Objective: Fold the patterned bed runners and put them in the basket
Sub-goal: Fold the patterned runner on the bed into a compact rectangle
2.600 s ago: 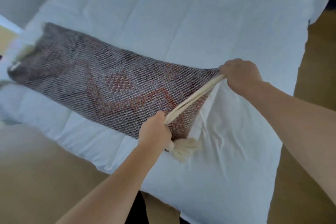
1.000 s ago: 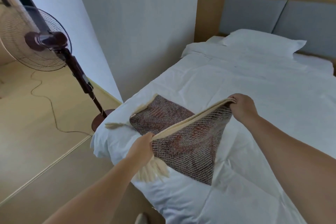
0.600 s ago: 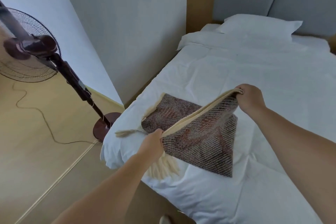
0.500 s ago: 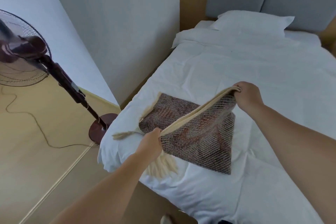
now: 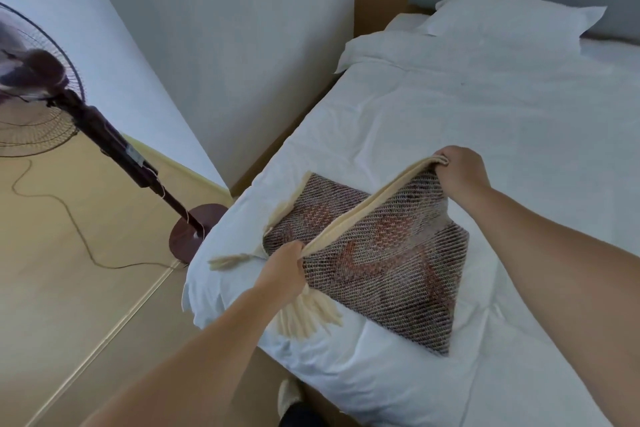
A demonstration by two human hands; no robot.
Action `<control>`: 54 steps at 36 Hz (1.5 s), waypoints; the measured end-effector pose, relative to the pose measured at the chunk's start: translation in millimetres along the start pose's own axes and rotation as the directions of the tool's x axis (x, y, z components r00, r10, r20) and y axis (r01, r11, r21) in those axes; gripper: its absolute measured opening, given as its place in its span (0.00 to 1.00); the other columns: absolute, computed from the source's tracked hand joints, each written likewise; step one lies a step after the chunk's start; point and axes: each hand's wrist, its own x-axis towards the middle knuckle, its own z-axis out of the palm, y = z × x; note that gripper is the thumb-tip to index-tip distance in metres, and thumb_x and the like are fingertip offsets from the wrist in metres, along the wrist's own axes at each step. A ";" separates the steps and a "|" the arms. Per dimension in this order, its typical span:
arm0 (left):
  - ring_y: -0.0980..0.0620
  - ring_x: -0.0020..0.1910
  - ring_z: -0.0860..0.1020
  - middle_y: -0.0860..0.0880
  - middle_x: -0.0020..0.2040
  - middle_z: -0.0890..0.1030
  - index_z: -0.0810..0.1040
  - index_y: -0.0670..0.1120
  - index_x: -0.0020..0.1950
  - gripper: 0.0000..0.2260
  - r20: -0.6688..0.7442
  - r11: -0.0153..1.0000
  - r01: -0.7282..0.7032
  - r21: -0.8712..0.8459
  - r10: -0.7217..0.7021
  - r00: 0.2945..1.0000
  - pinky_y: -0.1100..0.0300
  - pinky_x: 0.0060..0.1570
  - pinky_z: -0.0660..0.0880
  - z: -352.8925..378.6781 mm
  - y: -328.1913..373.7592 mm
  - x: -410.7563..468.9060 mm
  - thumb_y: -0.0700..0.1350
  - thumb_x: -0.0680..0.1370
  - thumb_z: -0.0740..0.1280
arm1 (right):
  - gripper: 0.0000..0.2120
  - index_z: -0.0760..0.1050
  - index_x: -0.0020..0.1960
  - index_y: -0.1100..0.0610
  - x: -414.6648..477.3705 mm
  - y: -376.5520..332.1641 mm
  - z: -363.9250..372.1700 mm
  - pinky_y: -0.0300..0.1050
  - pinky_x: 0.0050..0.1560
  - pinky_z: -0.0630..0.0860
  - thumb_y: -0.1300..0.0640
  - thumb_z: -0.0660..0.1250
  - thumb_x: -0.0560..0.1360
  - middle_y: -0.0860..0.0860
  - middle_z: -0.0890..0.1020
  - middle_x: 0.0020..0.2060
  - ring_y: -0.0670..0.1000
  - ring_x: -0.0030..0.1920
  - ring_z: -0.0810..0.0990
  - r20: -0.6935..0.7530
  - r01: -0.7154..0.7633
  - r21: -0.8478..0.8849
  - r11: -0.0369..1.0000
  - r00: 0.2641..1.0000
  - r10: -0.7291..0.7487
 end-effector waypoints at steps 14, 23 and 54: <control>0.55 0.31 0.66 0.51 0.34 0.69 0.60 0.51 0.36 0.11 0.281 0.995 0.097 -0.009 -0.091 0.956 0.60 0.27 0.58 35.2 -130.0 130.0 0.39 0.75 0.55 | 0.13 0.79 0.48 0.61 97.1 -51.1 163.5 0.46 0.44 0.71 0.67 0.56 0.76 0.55 0.80 0.44 0.54 0.44 0.75 0.125 -0.027 -0.054 0.998 0.992 0.033; 0.50 0.36 0.68 0.51 0.36 0.67 0.61 0.48 0.41 0.07 0.481 0.992 0.129 0.015 -0.120 0.869 0.56 0.33 0.61 78.6 -208.0 206.4 0.40 0.77 0.56 | 0.14 0.79 0.48 0.63 152.7 -67.5 290.9 0.51 0.47 0.76 0.70 0.55 0.74 0.59 0.80 0.45 0.59 0.45 0.77 0.225 -0.028 -0.198 0.980 0.972 0.073; 0.37 0.65 0.68 0.38 0.66 0.69 0.66 0.39 0.66 0.32 -0.092 0.992 0.021 0.122 -0.010 0.996 0.43 0.68 0.62 114.3 -253.2 217.0 0.33 0.62 0.62 | 0.24 0.56 0.74 0.59 174.4 -45.7 464.4 0.53 0.67 0.67 0.59 0.57 0.81 0.61 0.57 0.73 0.61 0.70 0.65 0.281 0.126 -0.221 0.967 0.958 -0.061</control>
